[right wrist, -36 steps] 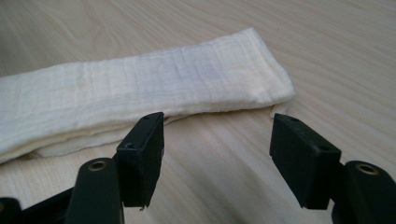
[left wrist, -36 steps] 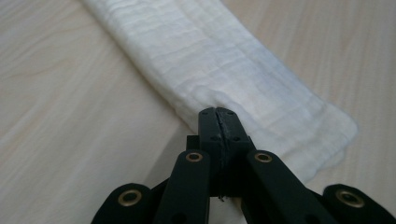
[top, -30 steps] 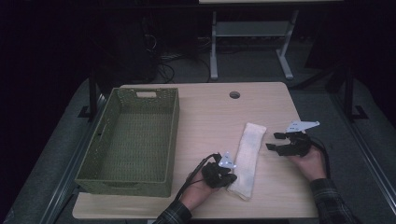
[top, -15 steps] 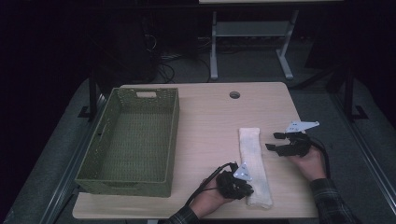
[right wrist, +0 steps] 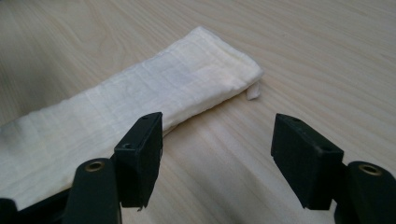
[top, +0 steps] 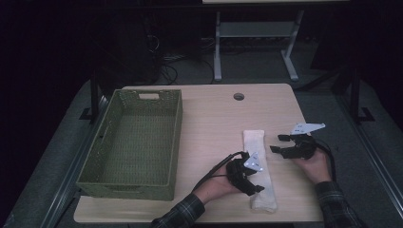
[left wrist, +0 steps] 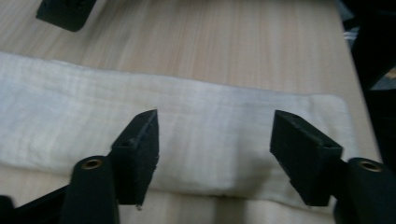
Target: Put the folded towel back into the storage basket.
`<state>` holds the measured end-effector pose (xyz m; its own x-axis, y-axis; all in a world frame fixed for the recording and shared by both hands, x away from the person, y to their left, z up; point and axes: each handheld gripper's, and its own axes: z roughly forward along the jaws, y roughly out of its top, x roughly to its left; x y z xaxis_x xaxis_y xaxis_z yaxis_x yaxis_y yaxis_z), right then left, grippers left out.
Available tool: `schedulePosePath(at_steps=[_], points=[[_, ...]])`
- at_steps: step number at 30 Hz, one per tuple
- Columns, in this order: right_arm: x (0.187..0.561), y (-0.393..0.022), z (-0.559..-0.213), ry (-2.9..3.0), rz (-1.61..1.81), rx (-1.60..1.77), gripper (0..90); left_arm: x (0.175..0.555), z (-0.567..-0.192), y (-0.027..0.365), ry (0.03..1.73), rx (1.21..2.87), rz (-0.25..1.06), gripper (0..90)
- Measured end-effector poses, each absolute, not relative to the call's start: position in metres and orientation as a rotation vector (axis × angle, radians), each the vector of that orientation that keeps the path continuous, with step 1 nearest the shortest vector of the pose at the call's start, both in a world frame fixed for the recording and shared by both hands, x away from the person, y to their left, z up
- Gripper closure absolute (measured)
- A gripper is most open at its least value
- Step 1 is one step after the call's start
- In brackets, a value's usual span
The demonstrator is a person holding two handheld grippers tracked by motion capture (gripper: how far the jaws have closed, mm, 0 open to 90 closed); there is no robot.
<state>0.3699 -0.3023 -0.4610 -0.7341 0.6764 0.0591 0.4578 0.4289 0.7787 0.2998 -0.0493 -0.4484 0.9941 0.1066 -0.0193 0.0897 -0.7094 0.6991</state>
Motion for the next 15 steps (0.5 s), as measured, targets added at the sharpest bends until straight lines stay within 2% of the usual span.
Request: schedulePosePath(at_steps=[2,10,12,15], points=[[0.369,-0.302,-0.461,2.423,1.195,0.984,33.7,0.304,-0.451,-0.053,0.123,2.368,0.007,27.6],[0.369,-0.303,-0.461,2.422,1.184,0.993,33.7,0.310,-0.467,-0.059,0.137,2.405,-0.016,25.0],[0.370,-0.303,-0.461,2.426,1.183,0.977,33.8,0.309,-0.468,-0.058,0.150,2.392,0.002,25.5],[0.370,-0.302,-0.461,2.432,1.185,0.981,33.8,0.305,-0.467,-0.058,0.154,2.406,0.039,30.9]])
